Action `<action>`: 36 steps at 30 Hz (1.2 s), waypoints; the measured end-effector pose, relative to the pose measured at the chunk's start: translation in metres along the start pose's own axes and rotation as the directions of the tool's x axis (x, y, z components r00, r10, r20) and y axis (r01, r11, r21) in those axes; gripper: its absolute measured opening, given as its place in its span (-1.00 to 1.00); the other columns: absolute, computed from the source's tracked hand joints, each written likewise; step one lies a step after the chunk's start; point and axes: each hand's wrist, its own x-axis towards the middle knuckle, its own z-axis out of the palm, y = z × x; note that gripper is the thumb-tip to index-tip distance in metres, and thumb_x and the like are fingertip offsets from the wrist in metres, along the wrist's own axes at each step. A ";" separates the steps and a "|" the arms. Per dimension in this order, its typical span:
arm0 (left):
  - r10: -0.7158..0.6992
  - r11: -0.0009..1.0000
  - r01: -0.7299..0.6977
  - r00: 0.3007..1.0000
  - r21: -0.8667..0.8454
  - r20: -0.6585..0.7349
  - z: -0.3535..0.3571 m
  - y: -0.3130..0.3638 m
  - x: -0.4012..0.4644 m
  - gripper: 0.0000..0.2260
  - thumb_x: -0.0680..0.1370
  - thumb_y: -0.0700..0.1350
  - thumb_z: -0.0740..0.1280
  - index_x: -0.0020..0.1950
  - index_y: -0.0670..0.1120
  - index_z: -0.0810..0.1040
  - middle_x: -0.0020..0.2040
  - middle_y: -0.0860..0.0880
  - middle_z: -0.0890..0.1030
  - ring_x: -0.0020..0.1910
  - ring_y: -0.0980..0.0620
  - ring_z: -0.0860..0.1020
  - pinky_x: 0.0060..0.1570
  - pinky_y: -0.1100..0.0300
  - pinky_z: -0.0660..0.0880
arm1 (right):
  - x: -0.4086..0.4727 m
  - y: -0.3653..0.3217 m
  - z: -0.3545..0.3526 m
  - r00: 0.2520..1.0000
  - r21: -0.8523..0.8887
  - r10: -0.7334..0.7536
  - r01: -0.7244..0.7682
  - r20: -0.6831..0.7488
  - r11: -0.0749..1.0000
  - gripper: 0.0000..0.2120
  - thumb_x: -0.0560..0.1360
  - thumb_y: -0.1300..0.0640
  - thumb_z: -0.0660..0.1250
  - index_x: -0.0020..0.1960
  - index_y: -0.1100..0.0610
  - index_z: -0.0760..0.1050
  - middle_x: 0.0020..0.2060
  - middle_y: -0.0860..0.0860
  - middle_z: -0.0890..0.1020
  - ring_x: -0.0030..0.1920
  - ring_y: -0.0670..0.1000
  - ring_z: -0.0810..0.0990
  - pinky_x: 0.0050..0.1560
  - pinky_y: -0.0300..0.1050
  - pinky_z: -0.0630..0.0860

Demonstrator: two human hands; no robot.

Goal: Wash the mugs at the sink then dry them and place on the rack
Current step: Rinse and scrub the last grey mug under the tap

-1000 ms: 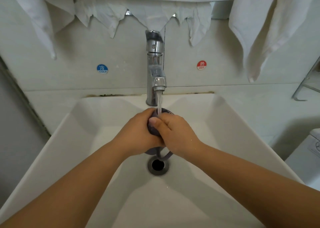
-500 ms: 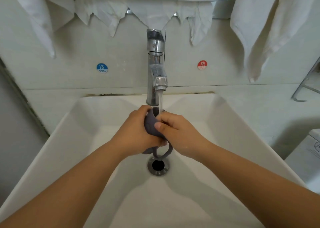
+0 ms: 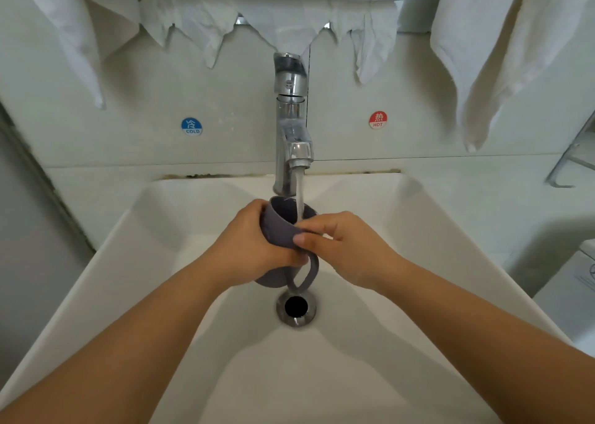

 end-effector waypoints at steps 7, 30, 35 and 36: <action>0.123 0.986 -0.116 0.991 0.123 -0.055 0.012 0.003 -0.001 -0.46 0.17 0.00 0.61 0.06 0.09 0.45 -0.05 0.12 0.57 -0.13 0.16 0.60 -0.23 0.27 0.57 | 0.006 -0.006 0.013 0.998 -0.085 0.050 -0.054 -0.045 0.995 -0.62 0.52 -0.04 0.33 -0.39 0.14 0.42 -0.46 -0.03 0.46 -0.40 -0.06 0.40 -0.29 -0.15 0.35; -0.018 0.995 0.013 0.999 0.101 0.046 0.011 0.000 -0.005 -0.45 0.24 -0.07 0.60 0.15 0.12 0.46 0.01 0.18 0.60 -0.03 0.19 0.59 -0.12 0.25 0.56 | 0.003 -0.010 0.022 0.987 -0.154 0.069 -0.092 -0.148 0.984 -0.62 0.62 0.09 0.18 -0.38 -0.08 0.27 -0.41 -0.13 0.42 -0.37 -0.13 0.40 -0.32 -0.21 0.28; -0.048 0.994 0.047 0.999 0.103 0.003 0.009 0.006 -0.009 -0.37 0.23 -0.02 0.61 0.19 0.11 0.39 0.04 0.17 0.55 -0.02 0.13 0.59 -0.07 0.12 0.61 | 0.003 -0.011 0.020 0.994 -0.140 0.045 -0.059 -0.101 0.988 -0.66 0.61 0.15 0.18 -0.33 -0.05 0.29 -0.36 -0.10 0.44 -0.33 -0.12 0.41 -0.31 -0.21 0.32; -0.049 0.993 0.049 0.999 0.105 0.000 0.010 0.008 -0.010 -0.37 0.22 -0.01 0.61 0.19 0.09 0.38 0.03 0.15 0.55 -0.03 0.12 0.59 -0.09 0.13 0.60 | 0.005 -0.011 0.020 0.991 -0.137 0.035 -0.053 -0.129 0.989 -0.67 0.61 0.10 0.19 -0.34 -0.01 0.33 -0.37 -0.08 0.46 -0.34 -0.09 0.43 -0.30 -0.18 0.35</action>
